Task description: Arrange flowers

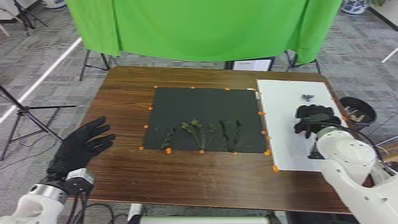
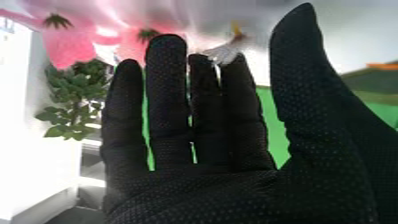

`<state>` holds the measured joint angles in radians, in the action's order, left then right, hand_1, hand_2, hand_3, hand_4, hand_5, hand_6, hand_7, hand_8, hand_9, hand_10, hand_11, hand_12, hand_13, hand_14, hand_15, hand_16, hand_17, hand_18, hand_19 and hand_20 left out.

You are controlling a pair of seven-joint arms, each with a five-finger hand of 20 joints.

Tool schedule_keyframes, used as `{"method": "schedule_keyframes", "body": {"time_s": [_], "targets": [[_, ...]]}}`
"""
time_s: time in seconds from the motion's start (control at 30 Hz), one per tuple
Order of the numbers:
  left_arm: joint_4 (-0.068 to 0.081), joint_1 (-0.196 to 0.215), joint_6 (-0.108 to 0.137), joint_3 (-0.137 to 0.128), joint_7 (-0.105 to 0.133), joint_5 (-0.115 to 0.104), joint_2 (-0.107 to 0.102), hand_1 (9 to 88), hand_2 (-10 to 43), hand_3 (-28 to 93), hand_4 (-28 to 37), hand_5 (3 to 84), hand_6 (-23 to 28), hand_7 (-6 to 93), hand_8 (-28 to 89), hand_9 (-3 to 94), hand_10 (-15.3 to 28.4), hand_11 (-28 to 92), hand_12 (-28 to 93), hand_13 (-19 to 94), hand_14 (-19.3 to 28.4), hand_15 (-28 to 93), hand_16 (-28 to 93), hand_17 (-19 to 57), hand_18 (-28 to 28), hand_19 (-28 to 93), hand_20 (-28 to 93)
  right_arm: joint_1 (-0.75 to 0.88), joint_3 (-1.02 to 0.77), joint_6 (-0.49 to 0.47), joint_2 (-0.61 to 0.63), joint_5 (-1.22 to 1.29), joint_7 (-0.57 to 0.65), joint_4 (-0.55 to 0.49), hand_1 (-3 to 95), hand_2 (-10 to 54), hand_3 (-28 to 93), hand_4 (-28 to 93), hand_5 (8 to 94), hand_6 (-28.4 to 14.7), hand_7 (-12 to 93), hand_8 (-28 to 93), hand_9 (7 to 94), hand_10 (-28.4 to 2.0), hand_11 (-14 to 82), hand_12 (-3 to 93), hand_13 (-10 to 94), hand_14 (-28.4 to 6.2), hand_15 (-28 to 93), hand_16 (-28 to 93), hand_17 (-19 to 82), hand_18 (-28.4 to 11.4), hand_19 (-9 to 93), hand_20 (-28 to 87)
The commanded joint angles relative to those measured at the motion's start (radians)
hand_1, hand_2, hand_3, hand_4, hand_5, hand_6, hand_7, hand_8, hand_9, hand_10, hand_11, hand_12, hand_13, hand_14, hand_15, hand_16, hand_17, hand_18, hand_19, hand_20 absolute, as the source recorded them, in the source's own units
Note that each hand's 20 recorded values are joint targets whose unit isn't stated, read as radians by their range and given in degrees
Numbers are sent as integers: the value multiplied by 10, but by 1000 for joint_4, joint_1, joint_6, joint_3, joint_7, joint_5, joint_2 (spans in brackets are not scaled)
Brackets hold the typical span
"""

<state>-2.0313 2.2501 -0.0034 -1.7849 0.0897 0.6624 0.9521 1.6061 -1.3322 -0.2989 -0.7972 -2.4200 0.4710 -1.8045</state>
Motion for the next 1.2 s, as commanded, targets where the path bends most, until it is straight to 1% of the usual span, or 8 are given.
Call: {"method": "schedule_keyframes", "body": {"time_s": [0.03,0.17,0.27,0.37,0.43,0.7,0.87,1.2], "targets": [[-2,5,-14,-6,-10,5,7,256,-30,721,-283,308,58,220,-120,255,134,286,147,232,179,420,-48,-76,225,470,56,8,14,35,6,-25,-3,14,345,-95,910,-283,419,4,360,-173,508,-68,139,142,502,-65,702,204,176,-181,688,398],[-1,2,-17,-5,-13,7,8,256,-30,721,-283,308,58,221,-120,255,135,284,146,232,179,421,-48,-76,225,470,56,18,27,143,11,-24,-7,25,389,-95,881,-283,478,25,428,-177,621,-70,217,170,580,-47,691,294,202,-174,696,403],[-2,6,-19,-7,-13,6,6,256,-30,721,-283,308,58,221,-120,255,135,286,147,232,179,422,-47,-76,225,470,56,28,30,220,17,-24,-20,27,453,-95,831,-282,564,38,524,-7,780,-51,125,314,667,-41,682,320,243,-170,713,409],[0,2,-19,-7,-12,6,4,256,-29,721,-283,308,58,220,-120,256,135,286,147,232,179,422,-48,-76,224,470,56,29,30,251,21,-39,-36,25,466,-92,827,-282,622,40,537,35,847,-51,117,376,708,-44,698,290,269,-169,731,412],[-1,-2,-23,-10,-16,8,3,257,-29,720,-283,308,59,220,-120,256,135,287,147,232,180,421,-48,-76,224,469,56,31,28,272,20,-34,-45,17,465,-92,842,-282,645,33,549,47,864,-50,143,414,715,-47,712,275,274,-169,736,413],[-7,-2,-25,-35,-18,-2,-67,257,-29,721,-282,308,58,221,-120,255,135,288,146,232,179,420,-48,-76,225,470,57,-79,128,313,-9,-24,-107,-49,467,-95,854,-283,668,32,557,6,882,-56,137,439,715,-47,719,276,275,-169,738,415],[-8,-20,-47,-48,-40,-1,-97,256,-29,722,-283,308,58,220,-120,255,135,287,146,232,180,420,-47,-76,225,469,56,-201,246,321,-65,-17,-164,-73,468,-95,857,-283,673,35,556,4,884,-58,135,442,714,-49,719,282,275,-169,739,416],[-2,-60,-59,-46,-56,9,-110,255,-30,721,-282,308,59,218,-119,255,135,284,147,232,180,420,-47,-77,225,470,57,-365,453,313,-222,-15,-282,-42,463,-95,861,-282,667,33,557,15,883,-57,136,446,709,-49,718,295,270,-168,739,419]]}}
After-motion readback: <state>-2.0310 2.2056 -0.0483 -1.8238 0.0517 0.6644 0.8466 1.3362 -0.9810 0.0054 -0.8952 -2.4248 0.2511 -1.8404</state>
